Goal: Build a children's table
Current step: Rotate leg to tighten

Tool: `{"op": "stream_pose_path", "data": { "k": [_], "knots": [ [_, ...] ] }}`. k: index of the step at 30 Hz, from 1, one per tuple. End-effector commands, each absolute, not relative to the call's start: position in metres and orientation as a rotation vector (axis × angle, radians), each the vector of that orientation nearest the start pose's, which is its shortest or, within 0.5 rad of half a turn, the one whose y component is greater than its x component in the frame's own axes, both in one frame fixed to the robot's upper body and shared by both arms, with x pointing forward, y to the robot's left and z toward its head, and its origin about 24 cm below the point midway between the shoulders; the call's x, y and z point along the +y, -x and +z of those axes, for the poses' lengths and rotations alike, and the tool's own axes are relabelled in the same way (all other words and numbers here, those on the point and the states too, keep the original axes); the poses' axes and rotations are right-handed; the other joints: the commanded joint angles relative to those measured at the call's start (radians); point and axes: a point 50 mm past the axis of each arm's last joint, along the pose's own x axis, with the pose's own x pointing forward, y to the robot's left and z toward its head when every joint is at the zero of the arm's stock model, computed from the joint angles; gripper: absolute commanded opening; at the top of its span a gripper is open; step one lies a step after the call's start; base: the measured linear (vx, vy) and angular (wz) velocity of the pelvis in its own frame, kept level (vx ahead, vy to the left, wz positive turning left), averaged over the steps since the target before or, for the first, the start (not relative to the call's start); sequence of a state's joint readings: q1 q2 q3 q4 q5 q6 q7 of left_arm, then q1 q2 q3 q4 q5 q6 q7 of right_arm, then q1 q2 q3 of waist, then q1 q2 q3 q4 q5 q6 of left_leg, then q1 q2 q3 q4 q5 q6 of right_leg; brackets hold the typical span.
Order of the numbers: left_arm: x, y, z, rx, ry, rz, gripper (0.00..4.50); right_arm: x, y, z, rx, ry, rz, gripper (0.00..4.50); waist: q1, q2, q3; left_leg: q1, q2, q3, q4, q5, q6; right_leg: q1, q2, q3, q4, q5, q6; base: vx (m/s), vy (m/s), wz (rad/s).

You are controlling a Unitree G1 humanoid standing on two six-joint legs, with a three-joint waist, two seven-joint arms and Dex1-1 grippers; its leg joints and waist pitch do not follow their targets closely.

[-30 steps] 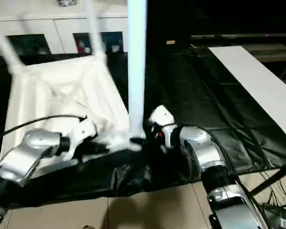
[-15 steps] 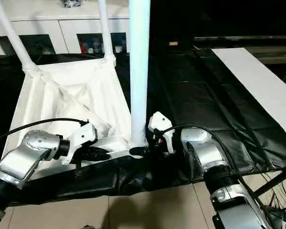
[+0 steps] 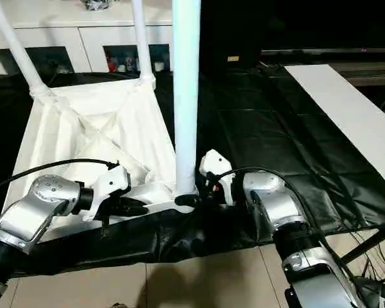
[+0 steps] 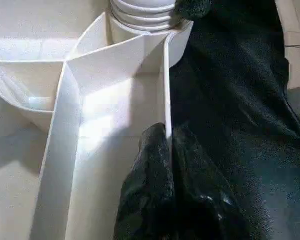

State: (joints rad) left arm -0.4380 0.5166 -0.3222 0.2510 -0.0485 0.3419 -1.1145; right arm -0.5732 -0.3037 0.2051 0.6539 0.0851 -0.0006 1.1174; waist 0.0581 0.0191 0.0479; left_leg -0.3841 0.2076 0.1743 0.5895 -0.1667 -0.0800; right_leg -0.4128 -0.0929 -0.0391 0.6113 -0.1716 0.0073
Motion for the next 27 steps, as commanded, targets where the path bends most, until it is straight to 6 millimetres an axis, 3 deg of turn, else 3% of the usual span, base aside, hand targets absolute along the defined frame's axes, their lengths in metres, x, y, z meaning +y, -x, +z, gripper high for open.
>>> {"op": "stream_pose_path", "data": {
  "k": [1, 5, 7, 10, 12, 16, 19, 20, 21, 24, 27],
  "knots": [
    [0.153, -0.295, 0.051, 0.560, -0.412, -1.167, 0.00, -0.126, -0.328, 0.048, 0.293, 0.246, 1.126, 2.52, -0.002, 0.000, -0.059, 0.019, 0.010, 0.003, -0.078, -0.328, 0.007, 0.041, -0.028, 0.022, -0.077, -0.300, -0.217, 0.000, 0.000, 0.00],
    [0.145, -0.309, 0.047, 0.553, -0.398, -1.001, 0.00, -0.112, -0.336, 0.041, 0.292, 0.182, 0.919, 2.52, -0.011, -0.002, -0.054, 0.022, 0.005, -0.004, -0.081, -0.387, -0.030, 0.035, -0.030, 0.018, -0.090, -0.453, -0.163, 0.000, 0.000, 0.00],
    [0.140, -0.319, 0.046, 0.547, -0.379, -0.883, 0.00, -0.101, -0.338, 0.037, 0.294, 0.142, 0.819, 2.51, -0.016, -0.003, -0.053, 0.019, 0.003, -0.005, -0.082, -0.398, -0.031, 0.032, -0.030, 0.018, -0.095, -0.481, -0.141, -0.026, 0.000, -0.01],
    [0.128, -0.336, 0.045, 0.552, -0.356, -0.685, 0.00, -0.083, -0.344, 0.033, 0.305, 0.115, 0.643, 2.51, -0.019, -0.003, -0.055, 0.028, 0.000, -0.007, -0.078, -0.421, -0.035, 0.024, -0.031, 0.014, -0.107, -0.533, -0.122, 0.000, 0.000, 0.00],
    [0.123, -0.343, 0.045, 0.543, -0.349, -0.619, 0.00, -0.076, -0.347, 0.031, 0.329, 0.109, 0.560, 2.51, -0.022, 0.001, -0.053, 0.027, -0.001, -0.009, -0.079, -0.430, -0.035, 0.019, -0.031, 0.012, -0.111, -0.548, -0.112, 0.000, 0.000, 0.00],
    [0.114, -0.351, 0.045, 0.530, -0.362, -0.558, 0.00, -0.056, -0.352, 0.032, 0.347, 0.080, 0.447, 2.48, -0.026, 0.003, -0.056, 0.023, -0.002, -0.012, -0.083, -0.449, -0.036, 0.023, -0.029, 0.007, -0.113, -0.513, -0.101, 0.000, 0.000, 0.00],
    [0.111, -0.352, 0.045, 0.523, -0.377, -0.569, 0.00, -0.046, -0.352, 0.035, 0.320, 0.132, 0.464, 2.48, -0.037, 0.001, -0.058, 0.003, -0.002, -0.019, -0.093, -0.431, -0.035, 0.042, -0.029, 0.002, -0.102, -0.460, -0.101, -0.005, 0.011, -0.09],
    [0.112, -0.352, 0.045, 0.520, -0.383, -0.577, 0.00, -0.044, -0.352, 0.036, 0.315, 0.085, 0.499, 2.71, -0.048, 0.002, -0.058, -0.012, -0.002, -0.024, -0.098, -0.420, -0.037, 0.052, -0.031, -0.002, -0.097, -0.432, -0.099, -0.014, 0.033, -0.26],
    [0.113, -0.351, 0.046, 0.517, -0.387, -0.587, 0.00, -0.043, -0.351, 0.039, 0.304, 0.055, 0.523, 2.71, -0.054, 0.001, -0.061, -0.009, -0.001, -0.024, -0.097, -0.423, -0.030, 0.052, -0.032, -0.003, -0.100, -0.412, -0.107, 0.002, 0.029, -0.24],
    [0.114, -0.350, 0.046, 0.507, -0.391, -0.623, 0.00, -0.045, -0.352, 0.041, 0.281, 0.041, 0.553, 2.94, -0.047, 0.002, -0.068, 0.011, 0.004, -0.011, -0.085, -0.364, 0.001, 0.040, -0.032, 0.007, -0.095, -0.266, -0.187, 0.000, 0.000, 0.00],
    [0.116, -0.345, 0.044, 0.505, -0.395, -0.694, 0.00, -0.053, -0.354, 0.042, 0.262, 0.083, 0.567, 3.19, -0.044, 0.003, -0.068, 0.012, 0.005, -0.004, -0.083, -0.345, 0.013, 0.041, -0.032, 0.008, -0.093, -0.251, -0.213, 0.000, 0.000, 0.00]
  ]
}}
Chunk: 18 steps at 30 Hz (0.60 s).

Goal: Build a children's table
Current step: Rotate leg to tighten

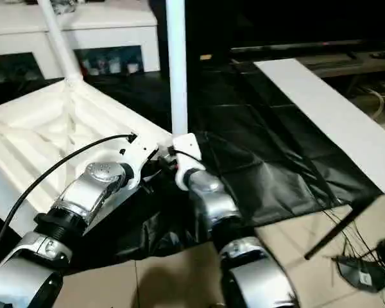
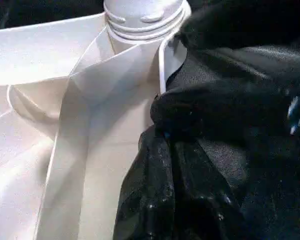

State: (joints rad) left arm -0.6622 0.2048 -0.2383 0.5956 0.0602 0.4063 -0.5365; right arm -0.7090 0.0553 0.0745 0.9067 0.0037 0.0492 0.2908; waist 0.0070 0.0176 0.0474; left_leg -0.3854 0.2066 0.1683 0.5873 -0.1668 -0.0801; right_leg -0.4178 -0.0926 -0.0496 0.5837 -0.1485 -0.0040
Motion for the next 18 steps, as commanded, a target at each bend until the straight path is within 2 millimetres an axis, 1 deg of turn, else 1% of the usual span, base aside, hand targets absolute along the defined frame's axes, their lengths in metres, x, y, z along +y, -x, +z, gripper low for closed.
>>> {"op": "stream_pose_path", "data": {
  "k": [1, 2, 4, 6, 7, 8, 9, 10, 11, 12, 13, 14, 15, 16, 17, 18],
  "knots": [
    [0.116, -0.343, 0.044, 0.507, -0.398, -0.714, 0.00, -0.055, -0.354, 0.042, 0.260, 0.089, 0.574, 3.26, 0.010, 0.006, -0.068, 0.013, 0.008, 0.003, -0.080, -0.328, 0.016, 0.047, -0.034, 0.020, -0.063, -0.258, -0.207, 0.000, 0.000, 0.00],
    [0.117, -0.342, 0.043, 0.511, -0.400, -0.727, 0.00, -0.057, -0.354, 0.043, 0.259, 0.093, 0.580, 3.37, 0.011, 0.004, -0.070, 0.013, 0.008, 0.004, -0.078, -0.308, 0.019, 0.049, -0.034, 0.020, -0.059, -0.234, -0.214, 0.000, 0.000, 0.00],
    [0.123, -0.332, 0.040, 0.533, -0.426, -0.815, 0.00, -0.075, -0.356, 0.047, 0.240, 0.145, 0.614, 3.37, 0.012, 0.006, -0.070, 0.010, 0.009, 0.006, -0.075, -0.276, 0.031, 0.052, -0.033, 0.020, -0.053, -0.186, -0.229, 0.031, -0.009, 0.01],
    [0.130, -0.328, 0.039, 0.544, -0.453, -0.849, 0.00, -0.090, -0.355, 0.050, 0.229, 0.180, 0.645, 3.37, 0.014, 0.005, -0.072, 0.008, 0.010, 0.005, -0.074, -0.255, 0.035, 0.058, -0.032, 0.019, -0.047, -0.159, -0.230, 0.000, 0.000, 0.00],
    [0.134, -0.326, 0.038, 0.555, -0.461, -0.856, 0.00, -0.096, -0.352, 0.051, 0.230, 0.193, 0.681, 3.37, 0.020, 0.004, -0.072, 0.013, 0.012, 0.008, -0.070, -0.216, 0.048, 0.058, -0.030, 0.021, -0.043, -0.102, -0.239, 0.000, 0.000, 0.00],
    [0.139, -0.324, 0.038, 0.555, -0.476, -0.871, 0.00, -0.103, -0.348, 0.052, 0.229, 0.212, 0.735, 3.37, 0.022, 0.004, -0.073, 0.013, 0.011, 0.008, -0.069, -0.204, 0.050, 0.059, -0.028, 0.020, -0.041, -0.089, -0.244, 0.000, 0.000, 0.00],
    [0.142, -0.323, 0.038, 0.558, -0.481, -0.878, 0.00, -0.108, -0.345, 0.053, 0.230, 0.227, 0.771, 3.37, 0.030, 0.004, -0.072, 0.017, 0.011, 0.011, -0.067, -0.203, 0.057, 0.057, -0.027, 0.021, -0.041, -0.082, -0.246, 0.000, 0.000, 0.00],
    [0.144, -0.323, 0.038, 0.561, -0.482, -0.881, 0.00, -0.112, -0.342, 0.054, 0.232, 0.239, 0.798, 3.37, 0.035, 0.002, -0.070, 0.017, 0.010, 0.013, -0.068, -0.214, 0.060, 0.058, -0.027, 0.022, -0.041, -0.096, -0.242, 0.000, 0.000, 0.00],
    [0.147, -0.322, 0.038, 0.566, -0.482, -0.887, 0.00, -0.116, -0.338, 0.054, 0.235, 0.253, 0.829, 3.37, 0.035, 0.002, -0.068, 0.017, 0.011, 0.012, -0.070, -0.225, 0.056, 0.057, -0.028, 0.022, -0.043, -0.117, -0.238, 0.000, 0.000, 0.00],
    [0.149, -0.321, 0.038, 0.567, -0.481, -0.893, 0.00, -0.120, -0.336, 0.054, 0.241, 0.262, 0.852, 3.37, 0.037, 0.000, -0.067, 0.018, 0.011, 0.011, -0.072, -0.252, 0.048, 0.058, -0.028, 0.021, -0.048, -0.163, -0.228, 0.000, 0.000, 0.00],
    [0.152, -0.318, 0.039, 0.571, -0.479, -0.925, 0.00, -0.127, -0.331, 0.056, 0.240, 0.299, 0.891, 3.37, 0.034, -0.001, -0.062, 0.016, 0.010, 0.011, -0.076, -0.284, 0.040, 0.055, -0.029, 0.022, -0.054, -0.222, -0.214, 0.000, 0.000, 0.00],
    [0.154, -0.314, 0.041, 0.558, -0.490, -0.977, 0.00, -0.134, -0.328, 0.058, 0.252, 0.299, 0.916, 3.37, 0.036, -0.002, -0.061, 0.017, 0.011, 0.010, -0.076, -0.301, 0.034, 0.054, -0.030, 0.022, -0.056, -0.254, -0.206, 0.000, 0.000, 0.00],
    [0.155, -0.309, 0.043, 0.544, -0.490, -1.048, 0.00, -0.138, -0.327, 0.060, 0.252, 0.288, 0.927, 3.55, 0.034, 0.005, -0.061, 0.017, 0.011, 0.007, -0.078, -0.328, 0.023, 0.053, -0.032, 0.024, -0.059, -0.304, -0.192, 0.000, 0.000, 0.00],
    [0.154, -0.303, 0.046, 0.532, -0.486, -1.119, 0.00, -0.141, -0.327, 0.063, 0.254, 0.257, 0.935, 3.65, 0.033, 0.004, -0.061, 0.018, 0.012, 0.006, -0.079, -0.339, 0.020, 0.051, -0.033, 0.025, -0.062, -0.318, -0.188, 0.000, 0.000, 0.00],
    [0.153, -0.299, 0.048, 0.524, -0.483, -1.163, 0.00, -0.141, -0.328, 0.065, 0.255, 0.232, 0.937, 3.70, 0.031, 0.005, -0.061, 0.020, 0.014, 0.005, -0.081, -0.346, 0.015, 0.048, -0.032, 0.026, -0.061, -0.321, -0.190, 0.000, 0.000, 0.00],
    [0.152, -0.298, 0.049, 0.521, -0.481, -1.171, 0.00, -0.141, -0.328, 0.065, 0.254, 0.229, 0.940, 3.75, 0.031, 0.007, -0.060, 0.024, 0.014, 0.007, -0.080, -0.360, 0.010, 0.041, -0.028, 0.026, -0.062, -0.322, -0.197, 0.000, 0.000, 0.00]
  ]
}}
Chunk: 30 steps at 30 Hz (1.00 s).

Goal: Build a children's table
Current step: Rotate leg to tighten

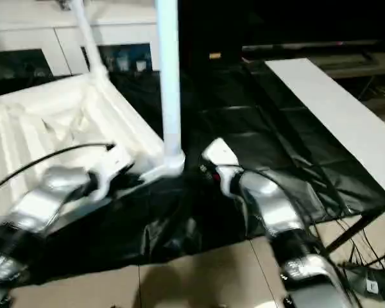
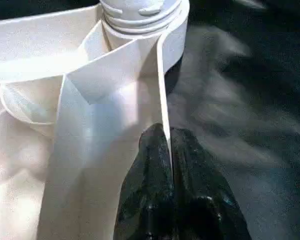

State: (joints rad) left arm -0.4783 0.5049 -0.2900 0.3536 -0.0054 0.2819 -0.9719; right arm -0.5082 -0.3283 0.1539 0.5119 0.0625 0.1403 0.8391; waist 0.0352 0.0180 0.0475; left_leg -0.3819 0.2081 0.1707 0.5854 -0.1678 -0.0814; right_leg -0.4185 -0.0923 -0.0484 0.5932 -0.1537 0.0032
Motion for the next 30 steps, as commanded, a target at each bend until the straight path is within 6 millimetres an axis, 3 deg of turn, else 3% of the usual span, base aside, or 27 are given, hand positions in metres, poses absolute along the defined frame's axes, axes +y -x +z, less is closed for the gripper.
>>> {"op": "stream_pose_path", "data": {
  "k": [1, 3, 4, 11, 16, 23, 30],
  "knots": [
    [0.150, -0.294, 0.051, 0.508, -0.466, -1.215, 0.00, -0.139, -0.327, 0.066, 0.259, 0.220, 0.975, 3.89, 0.003, 0.007, -0.060, 0.025, 0.014, 0.006, -0.077, -0.374, 0.008, 0.037, -0.028, 0.027, -0.072, -0.315, -0.210, 0.000, 0.000, 0.00],
    [0.148, -0.293, 0.052, 0.504, -0.458, -1.224, 0.00, -0.138, -0.324, 0.066, 0.273, 0.229, 1.027, 4.10, 0.008, 0.011, -0.059, 0.031, 0.015, 0.009, -0.077, -0.388, 0.004, 0.031, -0.024, 0.028, -0.072, -0.311, -0.213, 0.000, 0.000, 0.00],
    [0.145, -0.292, 0.053, 0.501, -0.458, -1.233, 0.00, -0.137, -0.323, 0.065, 0.280, 0.246, 1.053, 4.10, 0.010, 0.004, -0.061, 0.029, 0.015, 0.010, -0.076, -0.381, 0.008, 0.035, -0.023, 0.030, -0.068, -0.296, -0.215, 0.000, 0.000, 0.00],
    [0.136, -0.290, 0.053, 0.483, -0.461, -1.267, 0.00, -0.129, -0.323, 0.066, 0.295, 0.293, 1.158, 4.10, 0.021, 0.000, -0.063, 0.019, 0.012, 0.009, -0.075, -0.324, 0.011, 0.042, -0.027, 0.032, -0.063, -0.282, -0.201, 0.000, 0.000, 0.00],
    [0.139, -0.288, 0.053, 0.492, -0.465, -1.269, 0.00, -0.130, -0.325, 0.064, 0.330, 0.304, 1.179, 4.10, 0.025, 0.000, -0.066, 0.015, 0.011, 0.010, -0.072, -0.274, 0.017, 0.046, -0.027, 0.031, -0.057, -0.237, -0.213, 0.000, 0.000, 0.00],
    [0.142, -0.289, 0.053, 0.497, -0.471, -1.256, 0.00, -0.133, -0.328, 0.063, 0.359, 0.321, 1.189, 3.38, 0.024, -0.005, -0.066, 0.016, 0.011, 0.013, -0.069, -0.259, 0.028, 0.048, -0.027, 0.030, -0.055, -0.225, -0.220, 0.000, 0.000, 0.00],
    [0.142, -0.290, 0.053, 0.494, -0.465, -1.255, 0.00, -0.131, -0.330, 0.063, 0.343, 0.285, 1.198, 2.85, 0.025, 0.000, -0.068, 0.016, 0.011, 0.012, -0.068, -0.258, 0.028, 0.048, -0.027, 0.029, -0.054, -0.225, -0.223, 0.000, 0.000, 0.00]
  ]
}}
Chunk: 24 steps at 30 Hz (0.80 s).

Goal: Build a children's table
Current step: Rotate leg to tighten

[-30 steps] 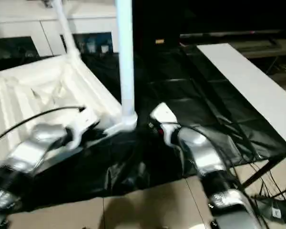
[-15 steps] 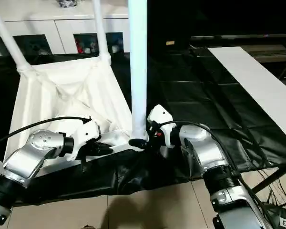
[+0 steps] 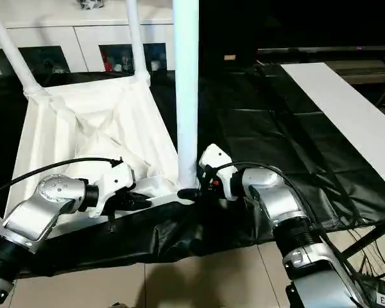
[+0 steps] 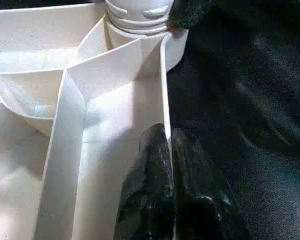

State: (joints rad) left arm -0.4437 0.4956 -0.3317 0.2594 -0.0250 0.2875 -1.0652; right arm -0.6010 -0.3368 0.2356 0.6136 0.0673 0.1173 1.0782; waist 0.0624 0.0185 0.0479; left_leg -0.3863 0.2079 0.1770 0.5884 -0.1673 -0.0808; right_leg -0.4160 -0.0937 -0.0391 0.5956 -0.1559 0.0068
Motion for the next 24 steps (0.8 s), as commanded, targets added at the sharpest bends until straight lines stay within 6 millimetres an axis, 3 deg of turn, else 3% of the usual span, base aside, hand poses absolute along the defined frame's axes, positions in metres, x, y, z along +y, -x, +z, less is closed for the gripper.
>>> {"op": "stream_pose_path", "data": {
  "k": [1, 5, 7, 8, 9, 12, 15, 16, 18, 19, 20, 21, 22, 24],
  "knots": [
    [0.142, -0.290, 0.053, 0.498, -0.465, -1.258, 0.00, -0.130, -0.329, 0.062, 0.344, 0.285, 1.203, 2.80, -0.003, -0.002, -0.068, 0.019, 0.011, 0.005, -0.071, -0.254, 0.028, 0.047, -0.025, 0.020, -0.056, -0.217, -0.227, 0.000, 0.000, 0.00],
    [0.140, -0.290, 0.047, 0.523, -0.455, -1.232, 0.00, -0.127, -0.331, 0.053, 0.342, 0.231, 1.114, 2.68, -0.004, -0.002, -0.069, 0.019, 0.010, 0.007, -0.069, -0.247, 0.030, 0.046, -0.026, 0.020, -0.054, -0.205, -0.233, 0.000, 0.000, 0.00],
    [0.139, -0.292, 0.046, 0.528, -0.453, -1.212, 0.00, -0.126, -0.333, 0.051, 0.342, 0.214, 1.070, 2.65, -0.007, -0.002, -0.065, 0.020, 0.010, 0.004, -0.073, -0.277, 0.019, 0.046, -0.027, 0.019, -0.060, -0.260, -0.221, 0.000, 0.000, 0.00],
    [0.136, -0.295, 0.044, 0.529, -0.446, -1.165, 0.00, -0.123, -0.336, 0.048, 0.337, 0.187, 0.995, 2.65, -0.009, 0.006, -0.064, 0.021, 0.010, 0.005, -0.074, -0.291, 0.013, 0.043, -0.027, 0.020, -0.061, -0.274, -0.220, 0.000, 0.000, 0.00],
    [0.135, -0.297, 0.043, 0.527, -0.443, -1.143, 0.00, -0.122, -0.338, 0.046, 0.336, 0.177, 0.961, 2.65, -0.013, 0.001, -0.062, 0.021, 0.008, 0.003, -0.076, -0.314, 0.001, 0.043, -0.026, 0.019, -0.067, -0.309, -0.209, 0.000, 0.000, 0.00],
    [0.126, -0.307, 0.040, 0.519, -0.415, -1.032, 0.00, -0.115, -0.343, 0.040, 0.338, 0.125, 0.784, 2.65, -0.020, 0.001, -0.060, 0.025, 0.006, -0.002, -0.079, -0.368, -0.026, 0.037, -0.028, 0.018, -0.076, -0.413, -0.174, 0.000, 0.000, 0.00],
    [0.117, -0.319, 0.038, 0.524, -0.380, -0.912, 0.00, -0.107, -0.345, 0.035, 0.335, 0.102, 0.662, 2.65, -0.028, 0.000, -0.055, 0.026, 0.001, -0.002, -0.079, -0.400, -0.031, 0.030, -0.024, 0.015, -0.086, -0.467, -0.147, 0.000, 0.000, 0.00],
    [0.110, -0.327, 0.037, 0.535, -0.351, -0.818, 0.00, -0.098, -0.346, 0.032, 0.322, 0.095, 0.574, 2.64, -0.029, 0.006, -0.056, 0.034, -0.001, -0.005, -0.076, -0.427, -0.037, 0.024, -0.027, 0.012, -0.096, -0.522, -0.130, 0.000, 0.000, 0.00],
    [0.104, -0.335, 0.036, 0.541, -0.349, -0.732, 0.00, -0.089, -0.349, 0.031, 0.322, 0.073, 0.479, 2.64, -0.031, 0.002, -0.057, 0.034, -0.004, -0.009, -0.076, -0.440, -0.035, 0.024, -0.027, 0.007, -0.103, -0.558, -0.110, 0.000, 0.000, 0.00],
    [0.102, -0.339, 0.036, 0.538, -0.357, -0.695, 0.00, -0.083, -0.350, 0.031, 0.319, 0.073, 0.449, 2.64, -0.031, 0.009, -0.057, 0.035, -0.004, -0.009, -0.076, -0.444, -0.034, 0.022, -0.027, 0.006, -0.105, -0.563, -0.106, 0.000, 0.000, 0.00],
    [0.100, -0.343, 0.036, 0.533, -0.367, -0.662, 0.00, -0.073, -0.351, 0.033, 0.313, 0.093, 0.446, 2.64, -0.034, 0.004, -0.057, 0.035, -0.006, -0.010, -0.076, -0.453, -0.032, 0.020, -0.024, 0.002, -0.110, -0.575, -0.096, 0.000, 0.000, 0.00],
    [0.100, -0.343, 0.036, 0.533, -0.367, -0.662, 0.00, -0.073, -0.351, 0.033, 0.313, 0.093, 0.446, 2.64, -0.032, 0.011, -0.058, 0.036, -0.006, -0.012, -0.076, -0.458, -0.032, 0.021, -0.026, 0.001, -0.109, -0.572, -0.095, 0.000, 0.000, 0.00],
    [0.098, -0.345, 0.036, 0.534, -0.372, -0.654, 0.00, -0.063, -0.351, 0.034, 0.302, 0.133, 0.468, 2.64, -0.033, 0.007, -0.058, 0.028, -0.006, -0.012, -0.080, -0.452, -0.018, 0.028, -0.026, -0.001, -0.112, -0.549, -0.091, 0.000, 0.000, 0.00],
    [0.097, -0.346, 0.036, 0.530, -0.384, -0.655, 0.00, -0.052, -0.350, 0.037, 0.292, 0.087, 0.508, 2.64, -0.034, 0.014, -0.061, 0.028, -0.004, -0.012, -0.082, -0.442, -0.012, 0.029, -0.027, -0.001, -0.111, -0.517, -0.100, 0.000, 0.000, 0.00]
  ]
}}
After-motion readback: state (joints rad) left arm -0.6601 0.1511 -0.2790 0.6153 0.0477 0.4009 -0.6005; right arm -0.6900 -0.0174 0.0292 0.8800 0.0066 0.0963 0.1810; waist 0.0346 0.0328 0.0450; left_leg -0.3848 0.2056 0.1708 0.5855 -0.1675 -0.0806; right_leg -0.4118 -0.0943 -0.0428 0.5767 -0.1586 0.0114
